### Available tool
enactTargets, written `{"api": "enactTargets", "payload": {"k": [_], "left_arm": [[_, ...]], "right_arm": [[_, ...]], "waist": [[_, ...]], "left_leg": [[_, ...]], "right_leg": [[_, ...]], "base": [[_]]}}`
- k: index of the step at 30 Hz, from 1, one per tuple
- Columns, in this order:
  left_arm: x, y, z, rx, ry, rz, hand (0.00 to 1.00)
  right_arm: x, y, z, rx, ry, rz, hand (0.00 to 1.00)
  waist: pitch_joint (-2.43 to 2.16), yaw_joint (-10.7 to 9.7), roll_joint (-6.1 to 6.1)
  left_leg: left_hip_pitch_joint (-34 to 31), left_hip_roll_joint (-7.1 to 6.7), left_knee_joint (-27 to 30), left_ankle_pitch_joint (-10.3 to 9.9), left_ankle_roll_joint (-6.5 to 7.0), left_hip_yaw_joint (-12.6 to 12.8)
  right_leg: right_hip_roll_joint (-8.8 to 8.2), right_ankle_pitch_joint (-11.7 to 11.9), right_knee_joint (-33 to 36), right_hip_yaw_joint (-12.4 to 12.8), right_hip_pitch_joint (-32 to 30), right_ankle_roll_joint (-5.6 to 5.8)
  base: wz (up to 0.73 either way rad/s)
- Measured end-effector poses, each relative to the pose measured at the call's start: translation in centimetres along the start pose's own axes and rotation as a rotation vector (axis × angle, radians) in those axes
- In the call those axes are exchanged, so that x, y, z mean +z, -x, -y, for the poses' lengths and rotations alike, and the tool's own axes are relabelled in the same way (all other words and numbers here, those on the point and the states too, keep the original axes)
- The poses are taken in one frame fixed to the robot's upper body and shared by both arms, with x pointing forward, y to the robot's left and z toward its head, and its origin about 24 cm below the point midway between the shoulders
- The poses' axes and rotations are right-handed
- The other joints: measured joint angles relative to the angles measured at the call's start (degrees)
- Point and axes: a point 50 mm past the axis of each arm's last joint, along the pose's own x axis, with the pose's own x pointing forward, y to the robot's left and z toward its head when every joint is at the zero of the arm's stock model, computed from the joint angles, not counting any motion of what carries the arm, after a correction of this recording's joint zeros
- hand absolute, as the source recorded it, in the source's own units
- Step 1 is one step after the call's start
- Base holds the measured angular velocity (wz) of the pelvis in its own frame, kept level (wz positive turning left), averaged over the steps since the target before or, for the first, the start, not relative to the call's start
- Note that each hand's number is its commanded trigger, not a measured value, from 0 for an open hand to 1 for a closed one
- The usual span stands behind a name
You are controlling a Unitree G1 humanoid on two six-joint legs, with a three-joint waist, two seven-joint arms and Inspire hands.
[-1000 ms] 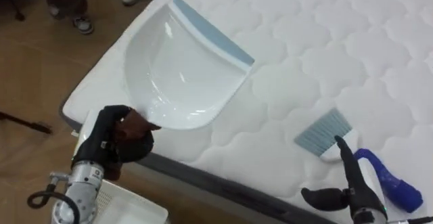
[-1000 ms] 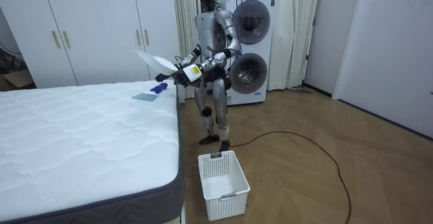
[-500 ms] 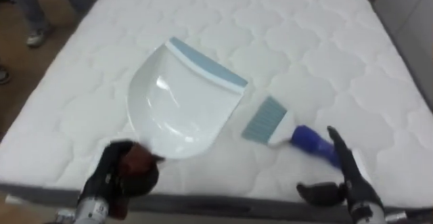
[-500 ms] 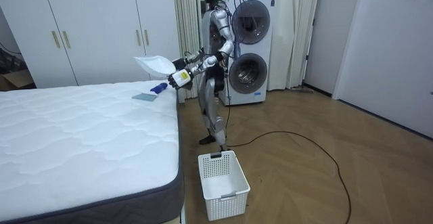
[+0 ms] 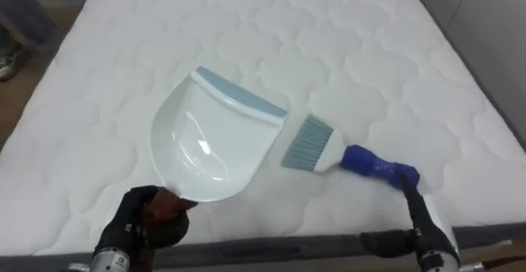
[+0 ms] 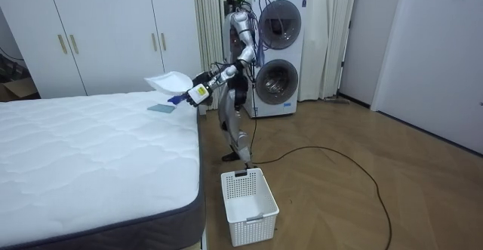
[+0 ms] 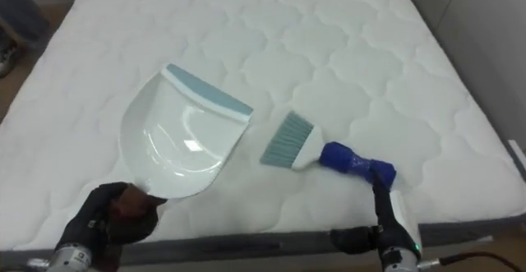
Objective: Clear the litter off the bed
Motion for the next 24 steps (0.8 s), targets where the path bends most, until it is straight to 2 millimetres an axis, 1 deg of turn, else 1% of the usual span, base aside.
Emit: {"api": "enactTargets", "payload": {"k": [1, 4, 5, 6, 7, 9, 11, 12, 15, 19, 20, 22, 24], "left_arm": [[-0.3, 0.0, 0.1, -0.003, 0.002, -0.014, 0.0], [-1.9, 0.2, 0.6, -0.019, 0.01, -0.085, 0.0], [-2.7, 0.4, 0.9, -0.026, 0.014, -0.122, 0.0], [-3.6, 0.6, 1.1, -0.031, 0.015, -0.162, 0.0], [-4.0, 0.7, 1.2, -0.034, 0.015, -0.184, 0.0], [-5.9, 1.4, 1.3, -0.044, 0.01, -0.276, 0.0], [-7.1, 1.9, 1.4, -0.049, 0.008, -0.331, 0.0], [-7.9, 2.3, 1.5, -0.052, 0.008, -0.371, 0.0], [-9.5, 3.2, 1.6, -0.055, 0.005, -0.451, 0.0], [-11.0, 4.1, 1.8, -0.033, 0.043, -0.533, 0.0], [-11.4, 4.4, 1.8, -0.018, 0.061, -0.559, 0.0], [-12.0, 5.0, 1.5, 0.011, 0.093, -0.594, 0.0], [-12.9, 5.8, 1.0, 0.041, 0.116, -0.643, 0.0]], "right_arm": [[-0.3, 0.1, 0.0, 0.003, -0.001, -0.013, 0.0], [-1.5, 0.5, -0.3, 0.027, 0.01, -0.06, 0.0], [-2.1, 0.7, -0.5, 0.044, 0.015, -0.087, 0.0], [-2.9, 0.9, -0.6, 0.059, 0.019, -0.121, 0.0], [-3.3, 1.1, -0.7, 0.067, 0.021, -0.14, 0.0], [-4.6, 1.6, -0.9, 0.092, 0.016, -0.209, 0.0], [-5.3, 1.9, -1.1, 0.096, 0.001, -0.246, 0.0], [-5.7, 2.1, -1.1, 0.099, -0.005, -0.268, 0.0], [-6.4, 2.5, -1.3, 0.109, -0.008, -0.305, 0.0], [-7.6, 3.1, -1.5, 0.117, -0.006, -0.371, 0.0], [-7.9, 3.3, -1.7, 0.113, -0.019, -0.399, 0.0], [-8.3, 3.6, -1.9, 0.104, -0.053, -0.432, 0.0], [-8.9, 4.0, -1.8, 0.101, -0.075, -0.471, 0.0]], "waist": [[0.0, -0.1, 0.0], [-0.08, -0.2, 0.16], [-0.25, -0.1, 0.32], [-0.25, -0.1, 0.33], [-0.28, 0.0, 0.36], [-0.57, 0.0, 0.22], [-0.57, 0.0, 0.19], [-0.64, 0.4, 0.16], [-0.66, 1.1, 0.07], [-0.68, 1.5, 0.18], [-0.75, 1.6, 0.09], [-0.67, 1.7, 0.07], [-0.67, 1.6, 0.09]], "left_leg": [[0.3, 0.01, -0.2, 0.0, 0.02, 0.0], [0.8, 0.58, -1.1, 0.0, 0.06, 0.3], [1.0, 0.99, -1.5, 0.0, 0.06, 0.3], [1.5, 1.28, -1.8, 0.0, 0.05, 0.4], [1.7, 1.39, -1.9, 0.0, 0.03, 0.4], [2.0, 1.56, -2.7, 0.0, -0.02, 0.3], [2.3, 1.65, -2.9, 0.0, -0.03, 0.3], [2.6, 1.7, -3.1, 0.1, -0.03, 0.3], [4.1, 2.04, -3.9, 0.1, -0.05, 0.3], [5.7, 2.47, -5.2, 0.1, -0.24, 0.3], [5.9, 2.52, -5.4, 0.1, -0.28, 0.3], [6.0, 2.59, -5.6, 0.1, -0.32, 0.2], [6.4, 2.61, -5.9, 0.1, -0.33, 0.1]], "right_leg": [[0.04, 0.1, -0.5, 0.0, 0.4, 0.04], [0.8, 1.2, -3.5, -0.1, 1.9, 0.25], [1.32, 2.0, -5.2, -0.1, 2.6, 0.24], [1.73, 2.6, -6.7, -0.2, 3.4, 0.2], [1.88, 2.8, -7.2, -0.3, 3.8, 0.2], [2.04, 2.8, -8.0, -0.9, 4.2, 0.19], [2.09, 2.8, -8.3, -1.4, 4.2, 0.19], [2.23, 2.8, -9.0, -1.4, 4.6, 0.14], [2.74, 3.1, -10.7, -1.4, 6.4, 0.05], [3.42, 4.1, -14.0, -1.5, 9.2, 0.05], [3.49, 4.2, -14.1, -1.5, 9.4, 0.05], [3.59, 4.2, -14.1, -1.4, 9.3, 0.02], [3.66, 4.2, -14.1, -1.4, 9.6, 0.02]], "base": [[-0.06], [-0.06], [-0.05], [-0.04], [0.0], [0.02], [-0.04], [-0.11], [-0.07], [0.0], [0.0], [0.0], [-0.05]]}}
